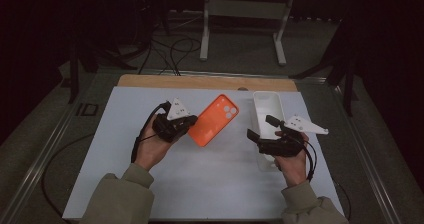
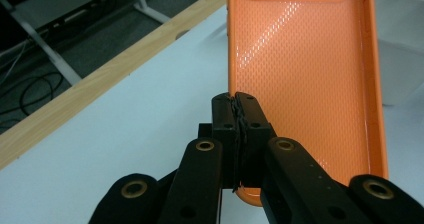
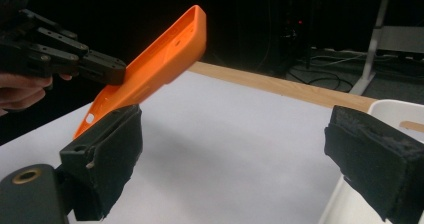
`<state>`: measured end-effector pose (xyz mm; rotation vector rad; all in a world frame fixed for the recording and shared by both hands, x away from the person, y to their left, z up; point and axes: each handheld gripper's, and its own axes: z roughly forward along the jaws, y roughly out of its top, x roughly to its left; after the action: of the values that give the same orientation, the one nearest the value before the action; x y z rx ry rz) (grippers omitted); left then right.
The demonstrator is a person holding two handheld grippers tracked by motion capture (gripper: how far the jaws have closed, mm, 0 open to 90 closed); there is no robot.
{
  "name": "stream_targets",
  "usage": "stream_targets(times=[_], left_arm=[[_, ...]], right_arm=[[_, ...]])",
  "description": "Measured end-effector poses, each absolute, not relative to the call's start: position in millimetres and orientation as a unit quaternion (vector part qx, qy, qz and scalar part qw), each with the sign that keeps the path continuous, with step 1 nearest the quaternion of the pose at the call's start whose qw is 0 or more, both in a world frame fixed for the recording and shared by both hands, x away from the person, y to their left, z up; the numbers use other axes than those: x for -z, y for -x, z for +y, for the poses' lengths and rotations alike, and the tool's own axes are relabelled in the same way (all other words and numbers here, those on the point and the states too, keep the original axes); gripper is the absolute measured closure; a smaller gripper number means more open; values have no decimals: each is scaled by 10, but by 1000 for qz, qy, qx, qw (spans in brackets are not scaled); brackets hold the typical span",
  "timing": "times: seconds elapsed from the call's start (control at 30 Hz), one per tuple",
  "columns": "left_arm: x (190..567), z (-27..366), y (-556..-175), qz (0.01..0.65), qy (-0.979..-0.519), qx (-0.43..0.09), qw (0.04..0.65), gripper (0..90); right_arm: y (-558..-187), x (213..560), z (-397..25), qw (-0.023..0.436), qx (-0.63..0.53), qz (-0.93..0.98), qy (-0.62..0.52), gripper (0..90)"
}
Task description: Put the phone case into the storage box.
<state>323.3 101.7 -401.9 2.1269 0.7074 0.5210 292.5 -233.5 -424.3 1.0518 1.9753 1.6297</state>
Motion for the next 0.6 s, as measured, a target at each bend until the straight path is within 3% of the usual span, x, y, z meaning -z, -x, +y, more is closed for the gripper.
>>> stream_targets(times=[0.6], left_arm=[[4016, 843, -3131, 262, -836, -230, 424, 898]], right_arm=[[-2993, 4122, -2105, 171, -580, 713, -355, 83]])
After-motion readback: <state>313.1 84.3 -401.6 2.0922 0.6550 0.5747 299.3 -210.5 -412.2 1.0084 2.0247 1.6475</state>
